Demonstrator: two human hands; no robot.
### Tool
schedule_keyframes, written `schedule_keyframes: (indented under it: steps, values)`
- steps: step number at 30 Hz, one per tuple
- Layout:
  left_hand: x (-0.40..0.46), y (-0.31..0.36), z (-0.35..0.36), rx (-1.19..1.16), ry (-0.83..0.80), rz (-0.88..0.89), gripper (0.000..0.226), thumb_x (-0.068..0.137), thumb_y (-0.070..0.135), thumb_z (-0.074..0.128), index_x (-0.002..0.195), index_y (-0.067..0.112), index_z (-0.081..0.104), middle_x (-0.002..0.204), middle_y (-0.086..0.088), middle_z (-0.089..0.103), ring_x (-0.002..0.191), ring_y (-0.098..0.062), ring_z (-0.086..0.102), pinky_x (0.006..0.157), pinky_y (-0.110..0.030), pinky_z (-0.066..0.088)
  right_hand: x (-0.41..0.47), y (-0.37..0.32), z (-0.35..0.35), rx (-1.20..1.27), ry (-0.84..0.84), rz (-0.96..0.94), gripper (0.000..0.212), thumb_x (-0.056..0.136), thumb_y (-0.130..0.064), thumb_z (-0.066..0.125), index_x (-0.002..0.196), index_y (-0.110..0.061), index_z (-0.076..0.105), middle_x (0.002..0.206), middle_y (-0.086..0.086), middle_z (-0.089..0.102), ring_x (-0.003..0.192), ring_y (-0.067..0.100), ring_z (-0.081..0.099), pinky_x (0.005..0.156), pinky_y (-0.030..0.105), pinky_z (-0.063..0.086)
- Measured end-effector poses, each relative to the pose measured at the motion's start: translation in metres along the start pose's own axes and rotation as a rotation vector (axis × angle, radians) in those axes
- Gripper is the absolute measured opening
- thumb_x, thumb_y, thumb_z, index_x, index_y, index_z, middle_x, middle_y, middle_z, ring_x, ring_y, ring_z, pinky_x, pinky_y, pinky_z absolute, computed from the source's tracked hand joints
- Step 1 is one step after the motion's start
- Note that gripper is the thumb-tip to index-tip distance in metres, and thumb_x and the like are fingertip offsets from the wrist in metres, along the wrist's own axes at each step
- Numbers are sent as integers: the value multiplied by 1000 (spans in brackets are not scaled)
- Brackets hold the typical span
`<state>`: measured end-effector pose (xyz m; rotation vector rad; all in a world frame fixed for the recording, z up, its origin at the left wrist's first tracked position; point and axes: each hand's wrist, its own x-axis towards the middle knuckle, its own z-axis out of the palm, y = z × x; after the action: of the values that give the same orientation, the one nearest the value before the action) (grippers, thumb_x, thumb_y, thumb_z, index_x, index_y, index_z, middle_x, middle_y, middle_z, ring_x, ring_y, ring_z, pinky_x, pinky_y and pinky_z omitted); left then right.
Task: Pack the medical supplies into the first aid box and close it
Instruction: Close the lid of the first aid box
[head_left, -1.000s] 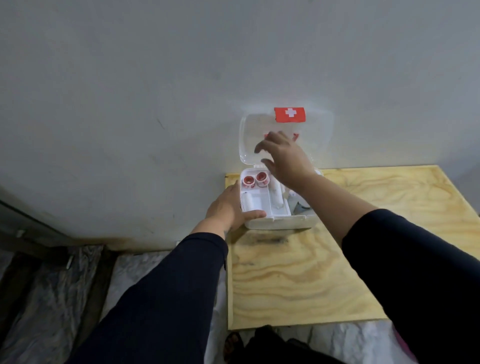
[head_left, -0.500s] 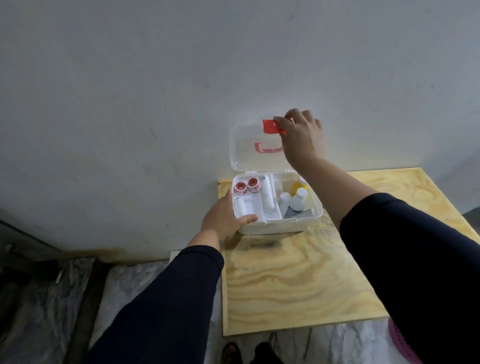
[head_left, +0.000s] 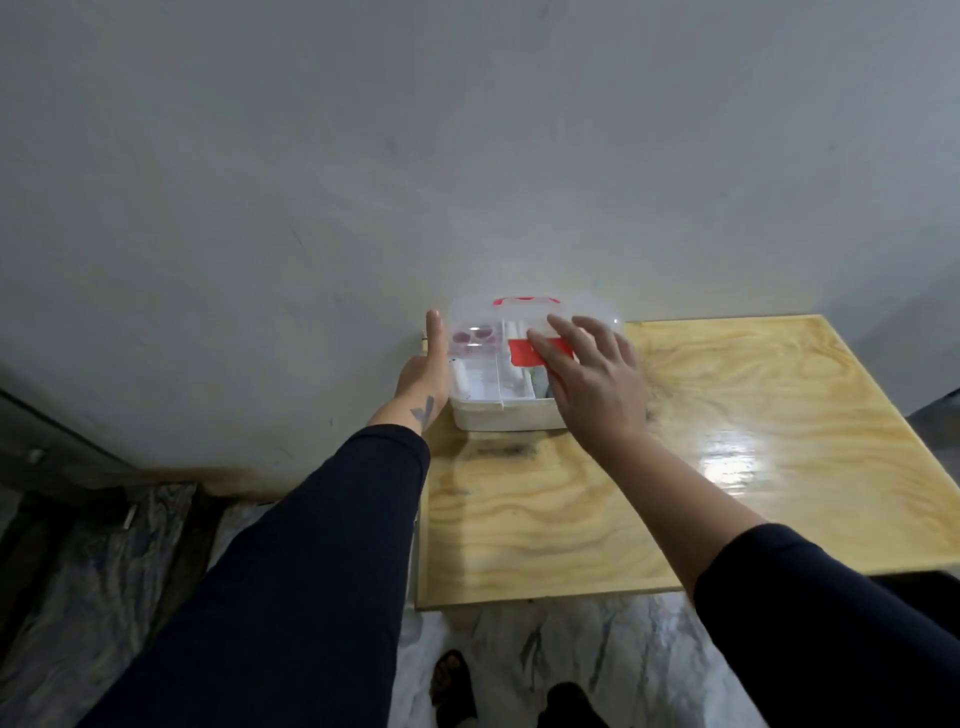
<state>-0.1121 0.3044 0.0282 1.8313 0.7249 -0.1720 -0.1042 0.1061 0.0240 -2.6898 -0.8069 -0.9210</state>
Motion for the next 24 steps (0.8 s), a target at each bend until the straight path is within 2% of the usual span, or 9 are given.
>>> schedule_keyframes:
  steps: [4,7,9,12,14,16,18,21,24]
  values:
    - [-4,-10,7,28,-10,86,83,81,78,30,128,14,53,93,5,55,79,-13,52,77,-31,35,-29,-5,10,-12,-50,0,31,84,-23,64,115,-29,66,127,5,63,116,29,58,93,41,44]
    - [-4,-21,10,101,-41,181,75,80,68,50,131,14,50,118,0,59,104,-20,56,87,-32,44,-44,-4,14,25,-116,19,28,85,-28,65,113,-31,68,131,7,60,119,30,57,96,44,46]
    - [-4,-27,11,125,-29,212,70,79,64,56,131,17,51,126,-2,59,115,-24,55,97,-39,46,-49,-3,14,68,-181,34,34,85,-40,63,119,-34,64,139,8,54,128,32,49,102,51,42]
    - [-6,-32,13,198,-6,274,72,81,62,56,136,18,45,133,-5,56,121,-28,52,101,-43,45,-47,-1,15,164,-275,209,59,86,-55,53,139,-34,41,152,11,34,142,34,27,108,59,31]
    - [-7,-34,15,297,45,376,80,83,57,58,147,20,27,148,-4,42,132,-28,43,104,-40,41,-43,4,18,215,-354,367,79,82,-60,55,148,-33,19,159,13,15,145,39,12,109,61,24]
    - [-8,-35,15,441,99,484,88,83,52,62,151,22,13,157,0,26,138,-26,34,103,-41,39,-39,10,24,260,-443,422,89,79,-56,62,148,-37,9,160,10,0,145,41,4,111,62,22]
    - [-5,-38,14,547,118,522,94,81,49,64,152,22,8,159,3,16,141,-25,30,103,-40,39,-36,15,29,287,-452,403,86,78,-51,68,146,-40,16,160,9,-3,145,42,5,112,61,24]
    - [-1,-40,11,637,148,547,94,80,52,63,151,24,8,159,5,16,138,-25,35,96,-40,46,-30,16,36,294,-397,390,79,77,-47,71,142,-40,28,159,11,3,141,45,14,110,59,30]
    - [5,-37,11,655,156,562,92,81,52,62,151,24,8,159,4,17,136,-26,38,93,-41,47,-23,16,43,281,-364,407,79,75,-44,74,141,-41,31,159,9,6,139,44,20,103,55,37]
